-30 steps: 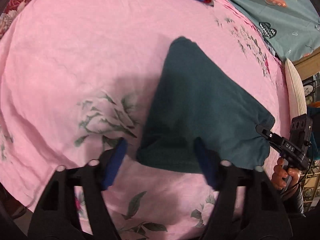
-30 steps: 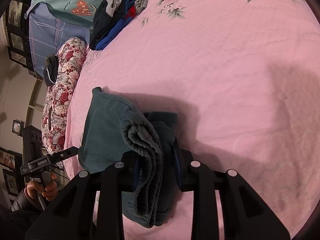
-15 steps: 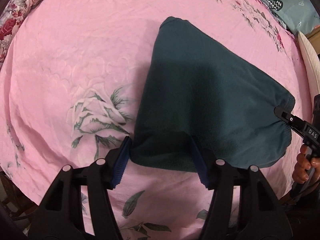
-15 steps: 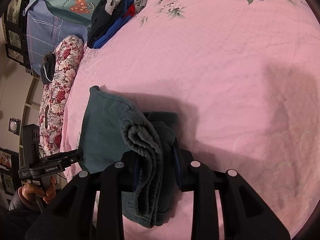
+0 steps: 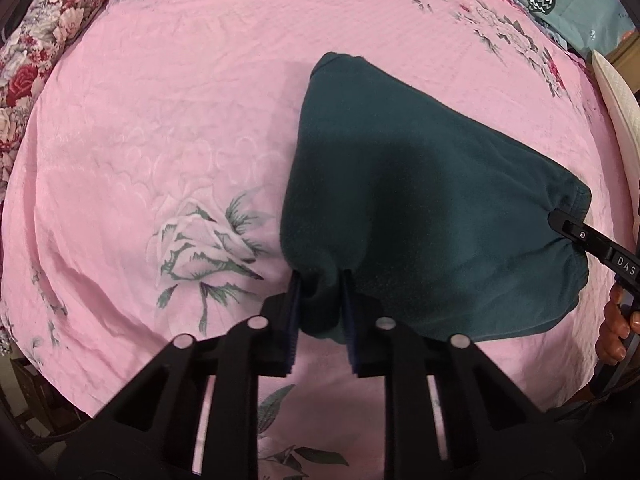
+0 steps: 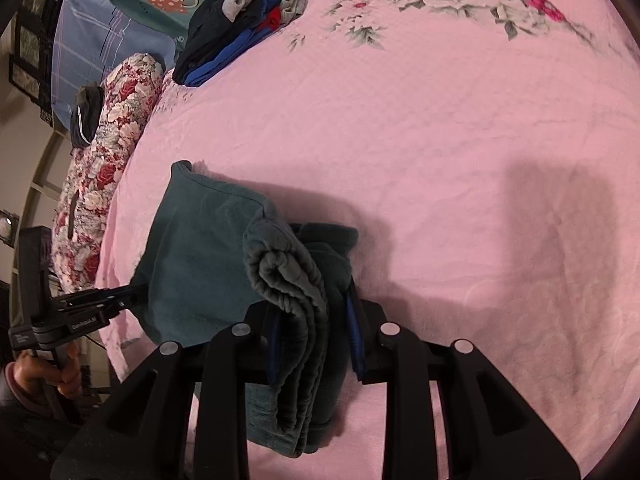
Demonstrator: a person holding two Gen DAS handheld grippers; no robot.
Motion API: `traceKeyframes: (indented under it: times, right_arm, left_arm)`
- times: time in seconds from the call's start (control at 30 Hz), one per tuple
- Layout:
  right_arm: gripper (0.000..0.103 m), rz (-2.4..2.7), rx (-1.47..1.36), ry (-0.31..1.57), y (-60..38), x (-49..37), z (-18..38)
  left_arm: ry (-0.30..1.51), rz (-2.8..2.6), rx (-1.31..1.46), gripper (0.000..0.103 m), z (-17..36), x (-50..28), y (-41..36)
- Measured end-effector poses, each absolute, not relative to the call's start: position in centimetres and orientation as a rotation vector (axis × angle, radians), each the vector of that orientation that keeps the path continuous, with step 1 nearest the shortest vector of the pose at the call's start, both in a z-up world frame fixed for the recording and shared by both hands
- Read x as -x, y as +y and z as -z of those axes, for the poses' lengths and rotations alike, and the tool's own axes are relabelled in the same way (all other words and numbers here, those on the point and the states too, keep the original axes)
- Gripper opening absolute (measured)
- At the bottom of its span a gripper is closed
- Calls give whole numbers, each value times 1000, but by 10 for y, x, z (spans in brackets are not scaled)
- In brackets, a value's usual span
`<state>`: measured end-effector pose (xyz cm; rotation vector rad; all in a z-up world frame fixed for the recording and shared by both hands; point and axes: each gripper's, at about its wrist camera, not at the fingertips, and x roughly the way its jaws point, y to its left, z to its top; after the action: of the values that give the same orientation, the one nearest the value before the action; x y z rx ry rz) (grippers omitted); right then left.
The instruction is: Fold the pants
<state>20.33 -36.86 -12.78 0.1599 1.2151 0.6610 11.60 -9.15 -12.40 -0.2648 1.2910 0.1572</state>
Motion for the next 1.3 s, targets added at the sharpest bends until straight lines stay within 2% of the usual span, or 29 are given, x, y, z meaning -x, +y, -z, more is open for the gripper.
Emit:
traceKeyframes:
  times: [0.37,0.53,0.8,0.93,0.97,1.0,1.03,1.1,1.23,1.3]
  right_arm:
    - [23,-655,47,944,-331,-178,59]
    - [22,-681,149,776,-289,-195,7]
    - [22,-633,209,505,-190,-299,-84]
    - [23,-584,187,453,-144,-375,-96]
    - [26,-565,190,480,-129,-408,-85]
    - [42,-548,199,542,-116,-435,-68]
    - [51,-505,214,635,-105,-463,-44]
    - [51,-369,264,775,-96,-486,-8]
    - [58,-411,88,788,-120,-438,-1]
    - [58,-407,73,817,-123,-410,0]
  left_arm:
    - [1131,-51,369,11,75,-96,-67]
    - [1002,6,375,10,22,-123,-41]
    - [662,52,231,10,-89,-218,50]
    - [591,50,194,11,-90,-290,96]
    - [600,37,170,16,-75,-312,106]
    - [640,9,144,42,-54,-332,115]
    - [716,-56,135,78,-28,-352,127]
    - [880,-166,192,79,18,-366,150]
    - [907,-139,272,90,46,-333,159]
    - [925,-138,280,90,53,-319,153]
